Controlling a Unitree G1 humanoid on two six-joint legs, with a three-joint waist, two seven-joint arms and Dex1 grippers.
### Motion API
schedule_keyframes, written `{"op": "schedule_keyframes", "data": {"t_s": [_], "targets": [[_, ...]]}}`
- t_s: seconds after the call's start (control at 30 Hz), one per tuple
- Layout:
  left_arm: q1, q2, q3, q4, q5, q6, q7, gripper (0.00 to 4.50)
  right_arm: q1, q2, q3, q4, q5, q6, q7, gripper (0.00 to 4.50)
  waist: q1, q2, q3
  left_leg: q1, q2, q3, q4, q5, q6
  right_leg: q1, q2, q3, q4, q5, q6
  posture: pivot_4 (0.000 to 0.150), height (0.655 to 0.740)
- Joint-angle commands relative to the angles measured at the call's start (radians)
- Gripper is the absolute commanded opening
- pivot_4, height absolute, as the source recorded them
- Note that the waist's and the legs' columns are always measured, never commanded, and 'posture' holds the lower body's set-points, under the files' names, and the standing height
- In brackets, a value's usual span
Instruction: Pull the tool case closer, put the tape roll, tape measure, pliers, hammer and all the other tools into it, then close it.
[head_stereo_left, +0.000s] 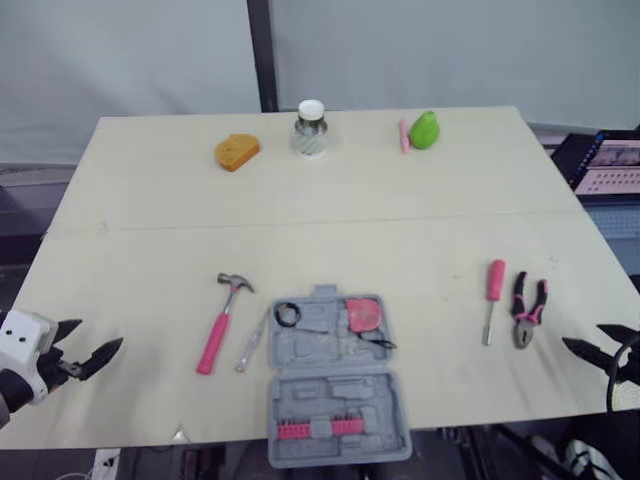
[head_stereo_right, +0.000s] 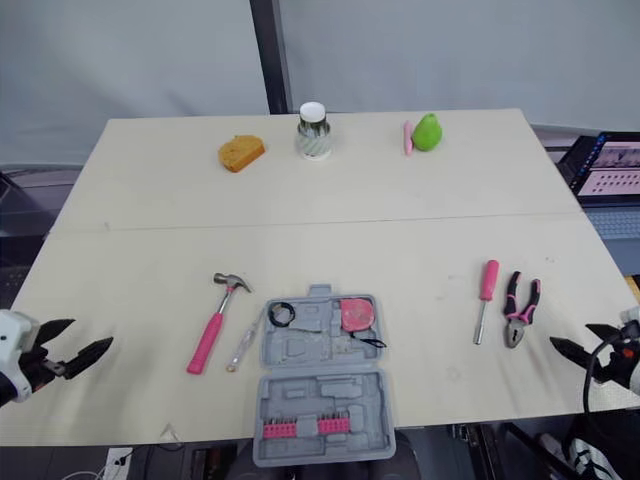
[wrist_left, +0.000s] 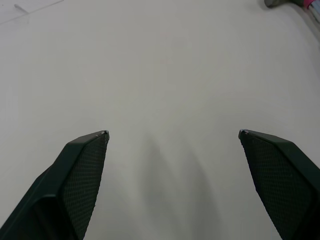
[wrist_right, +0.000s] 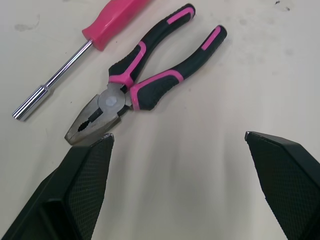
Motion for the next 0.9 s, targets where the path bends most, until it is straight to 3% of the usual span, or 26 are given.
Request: {"op": "schedule_keyframes", "data": {"t_s": [0.03, 0.3, 0.43, 0.7, 0.9], "targets": [[0.01, -0.01, 0.01, -0.018, 0.002, -0.019, 0.012, 4.5, -0.015, -0.014, 0.007, 0.021, -0.014, -0.032, 0.007, 4.44, -0.001, 0.0, 0.0, 0.0, 0.0, 0.0, 0.0, 0.0, 0.0, 0.0, 0.0, 0.0, 0.0, 0.0, 0.0, 0.15, 0.74], [-0.004, -0.018, -0.022, -0.076, -0.005, 0.0, 0.019, 4.5, -0.021, -0.01, 0.023, -0.002, -0.009, -0.034, 0.012, 4.44, -0.001, 0.0, 0.0, 0.0, 0.0, 0.0, 0.0, 0.0, 0.0, 0.0, 0.0, 0.0, 0.0, 0.0, 0.0, 0.15, 0.74], [0.007, -0.037, -0.055, -0.162, -0.015, 0.028, 0.017, 4.5, 0.007, -0.003, 0.008, -0.098, 0.025, 0.014, 0.019, 4.44, -0.001, 0.0, 0.0, 0.0, 0.0, 0.0, 0.0, 0.0, 0.0, 0.0, 0.0, 0.0, 0.0, 0.0, 0.0, 0.15, 0.74], [-0.021, -0.139, -0.22, -0.456, -0.043, 0.162, 0.079, 4.5, 0.129, 0.092, 0.031, -0.711, 0.186, 0.277, -0.054, 4.44, 0.006, 0.0, 0.0, -0.001, 0.0, -0.001, 0.0, 0.0, -0.001, 0.0, 0.0, 0.001, 0.0, 0.0, 0.0, 0.15, 0.74], [-0.057, -0.198, -0.354, -0.584, -0.022, 0.188, 0.108, 4.5, 0.172, 0.174, 0.013, -0.972, 0.247, 0.399, -0.191, 4.44, 0.03, 0.0, 0.0, -0.001, 0.0, -0.002, 0.002, 0.0, -0.001, 0.0, 0.0, 0.0, 0.0, 0.0, 0.0, 0.15, 0.74]]}}
